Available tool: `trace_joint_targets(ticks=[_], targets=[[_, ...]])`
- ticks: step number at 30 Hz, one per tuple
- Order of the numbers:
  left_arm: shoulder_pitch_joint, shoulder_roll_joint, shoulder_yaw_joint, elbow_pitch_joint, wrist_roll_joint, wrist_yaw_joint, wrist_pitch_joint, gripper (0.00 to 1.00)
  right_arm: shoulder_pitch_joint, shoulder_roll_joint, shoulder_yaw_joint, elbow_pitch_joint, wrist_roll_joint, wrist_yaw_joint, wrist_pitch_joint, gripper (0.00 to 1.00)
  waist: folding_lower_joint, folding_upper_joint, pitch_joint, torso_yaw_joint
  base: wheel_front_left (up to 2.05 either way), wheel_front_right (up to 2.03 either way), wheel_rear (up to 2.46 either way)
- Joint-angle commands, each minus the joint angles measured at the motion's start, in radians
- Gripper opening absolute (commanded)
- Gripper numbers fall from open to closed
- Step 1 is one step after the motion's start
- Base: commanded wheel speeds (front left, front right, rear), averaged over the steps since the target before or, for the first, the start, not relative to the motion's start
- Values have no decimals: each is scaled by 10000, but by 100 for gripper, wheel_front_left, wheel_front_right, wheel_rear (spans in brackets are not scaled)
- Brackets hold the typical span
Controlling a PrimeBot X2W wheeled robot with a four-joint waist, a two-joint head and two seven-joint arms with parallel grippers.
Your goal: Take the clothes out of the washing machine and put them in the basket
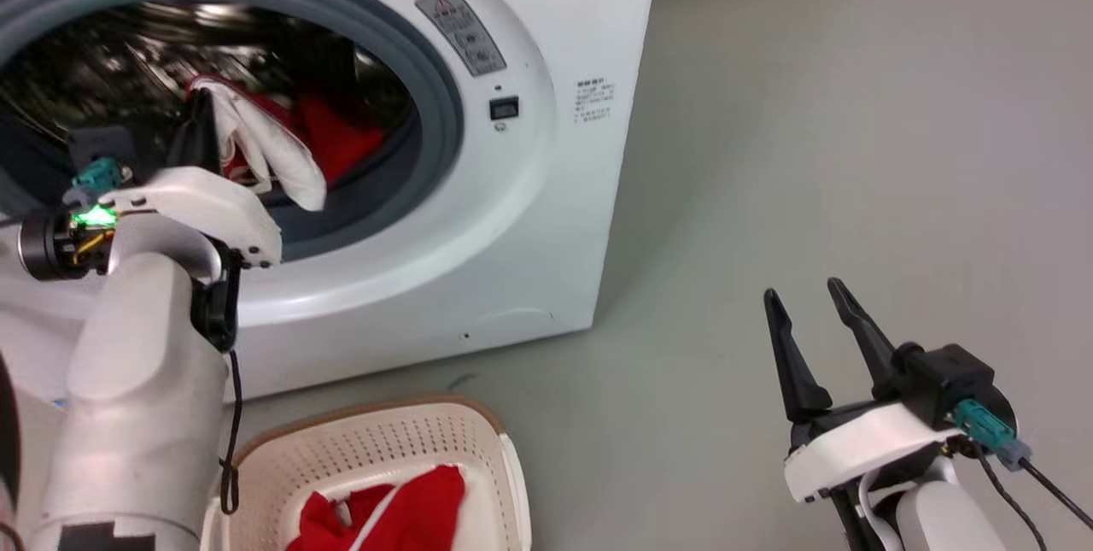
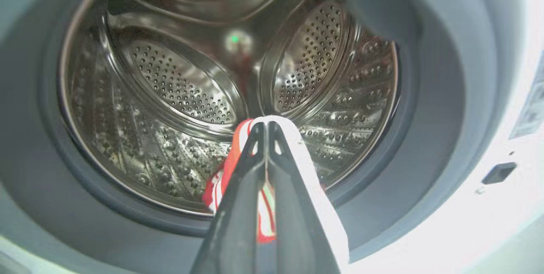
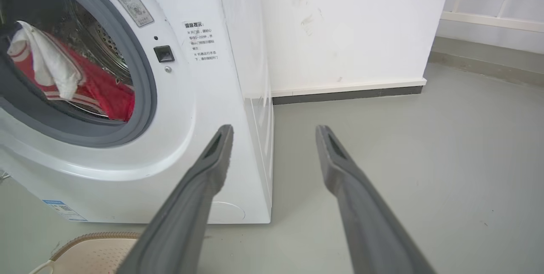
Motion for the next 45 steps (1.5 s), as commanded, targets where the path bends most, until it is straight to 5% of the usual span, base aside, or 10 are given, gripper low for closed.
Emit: trace_joint_targets(ticks=[1, 14, 29, 38, 45], targets=[[275, -60, 60, -346, -15, -28, -72, 0, 231, -8, -83, -114, -42, -7, 82, 100, 3, 0, -506, 224, 0, 0, 0], [2439, -662, 60, -4312, 9, 43, -48, 0, 1300, -6, -534, -884, -200, -7, 708, 100, 3, 0, -1498, 871, 0, 0, 0], [5746, -866, -265, -12009, 129, 1055, 2019, 0, 1906, -5, -608, -1563, -331, -7, 1223, 100, 3, 0, -1805, 1553, 0, 0, 0], [7850, -1309, -426, -11628, -282, 1466, 2441, 0, 1681, -5, -478, -1743, -358, -5, 1261, 100, 3, 0, -1292, 1543, 0, 0, 0], [8290, -1601, -799, -9226, -921, 1048, 2265, 0, 1312, -1, -436, -1712, -315, -5, 1188, 100, 3, 0, -543, 1687, 0, 0, 0]])
